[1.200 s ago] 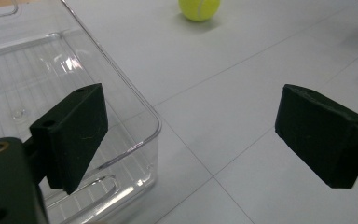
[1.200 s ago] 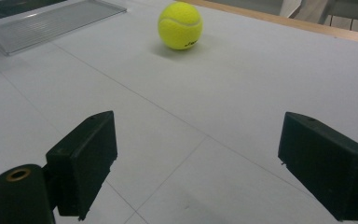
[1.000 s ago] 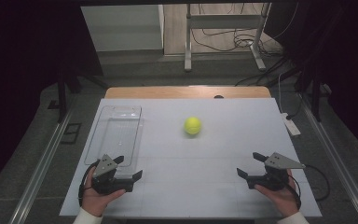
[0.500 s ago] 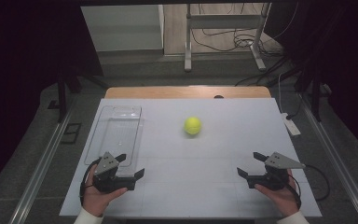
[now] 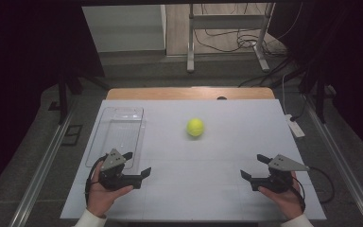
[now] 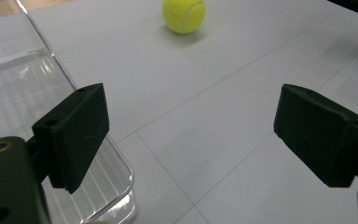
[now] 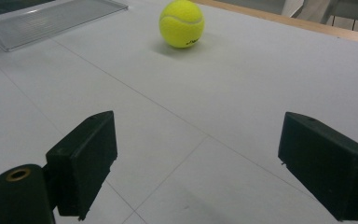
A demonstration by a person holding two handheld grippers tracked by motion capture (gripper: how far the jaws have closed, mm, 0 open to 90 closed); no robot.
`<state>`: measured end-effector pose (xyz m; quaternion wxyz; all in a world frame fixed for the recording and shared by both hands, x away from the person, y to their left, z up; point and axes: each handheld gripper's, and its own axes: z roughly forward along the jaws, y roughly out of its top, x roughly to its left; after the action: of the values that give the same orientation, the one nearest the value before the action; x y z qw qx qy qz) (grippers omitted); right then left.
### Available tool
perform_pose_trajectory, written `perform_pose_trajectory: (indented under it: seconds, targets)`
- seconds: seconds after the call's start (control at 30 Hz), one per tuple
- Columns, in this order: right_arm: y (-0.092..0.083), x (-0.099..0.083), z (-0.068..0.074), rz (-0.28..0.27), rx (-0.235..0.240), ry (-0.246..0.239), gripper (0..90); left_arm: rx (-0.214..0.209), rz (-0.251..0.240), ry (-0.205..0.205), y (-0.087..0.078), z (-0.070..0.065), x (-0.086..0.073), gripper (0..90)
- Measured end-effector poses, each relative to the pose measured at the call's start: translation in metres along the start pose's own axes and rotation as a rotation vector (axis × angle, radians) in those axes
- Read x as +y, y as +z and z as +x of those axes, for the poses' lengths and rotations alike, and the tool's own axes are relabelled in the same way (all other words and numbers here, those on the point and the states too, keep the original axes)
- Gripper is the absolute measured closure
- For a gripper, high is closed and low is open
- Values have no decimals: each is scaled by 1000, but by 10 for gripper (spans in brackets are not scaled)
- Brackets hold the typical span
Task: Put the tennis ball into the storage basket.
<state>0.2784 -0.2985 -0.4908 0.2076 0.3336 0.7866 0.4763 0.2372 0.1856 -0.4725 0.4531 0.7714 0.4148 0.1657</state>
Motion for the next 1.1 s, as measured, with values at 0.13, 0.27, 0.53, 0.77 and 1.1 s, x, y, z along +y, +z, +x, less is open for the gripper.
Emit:
perform_pose_trajectory:
  seconds: [0.13, 0.27, 0.53, 0.77, 1.1]
  targets:
    - [0, 0, 0, 1, 0, 1, 118, -8, 7, 4, 4, -1, 4, 114]
    - [0, 0, 0, 0, 1, -2, 118, -17, 14, 11, 9, -3, 8, 113]
    - [1, -1, 0, 3, -1, -3, 118, -42, 28, 32, 18, -8, 19, 113]
    - [1, -1, 0, 6, -1, -5, 118, -61, 36, 36, 24, -9, 26, 113]
    - [1, -1, 0, 8, -3, -6, 118, -89, 56, 55, 37, -14, 38, 111]
